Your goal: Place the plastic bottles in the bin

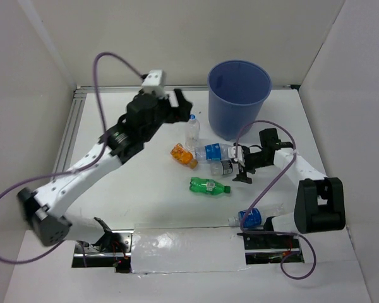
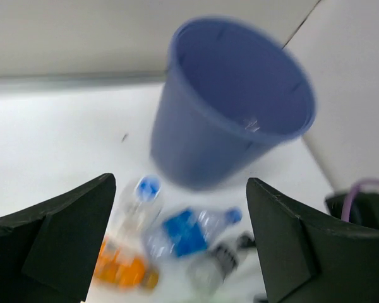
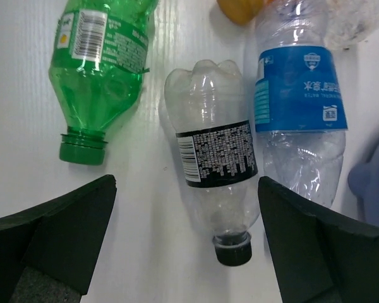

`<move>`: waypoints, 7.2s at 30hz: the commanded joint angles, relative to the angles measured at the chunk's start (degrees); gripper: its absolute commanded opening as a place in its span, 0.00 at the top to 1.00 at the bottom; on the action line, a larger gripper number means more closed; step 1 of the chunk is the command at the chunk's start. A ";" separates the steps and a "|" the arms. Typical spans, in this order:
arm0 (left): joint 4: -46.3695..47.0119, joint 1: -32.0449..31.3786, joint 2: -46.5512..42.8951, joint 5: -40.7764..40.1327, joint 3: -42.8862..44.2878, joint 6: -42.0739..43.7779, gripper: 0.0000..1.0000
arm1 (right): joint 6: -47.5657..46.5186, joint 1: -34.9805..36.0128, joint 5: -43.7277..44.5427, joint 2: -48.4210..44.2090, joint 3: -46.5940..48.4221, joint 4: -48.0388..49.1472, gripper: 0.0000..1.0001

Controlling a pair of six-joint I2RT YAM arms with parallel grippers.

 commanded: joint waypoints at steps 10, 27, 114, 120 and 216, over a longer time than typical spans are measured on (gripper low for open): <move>-8.23 5.50 -28.09 6.25 -45.51 -33.09 0.03 | -3.22 7.88 17.14 10.05 -1.06 14.43 0.24; -3.56 10.34 -6.65 18.12 -38.42 -46.29 0.01 | 25.74 8.15 -6.07 -13.77 24.94 11.42 0.71; 11.81 -0.30 -5.82 -10.09 -19.90 8.03 0.00 | 22.01 17.65 29.89 15.06 -0.19 37.20 0.57; 15.33 1.63 -13.05 -9.49 -31.37 6.09 0.00 | 22.01 17.64 25.06 4.44 -2.99 31.67 0.49; 16.14 0.66 -8.81 4.06 -10.16 11.37 0.00 | 47.85 30.91 23.21 1.69 -4.58 23.31 0.02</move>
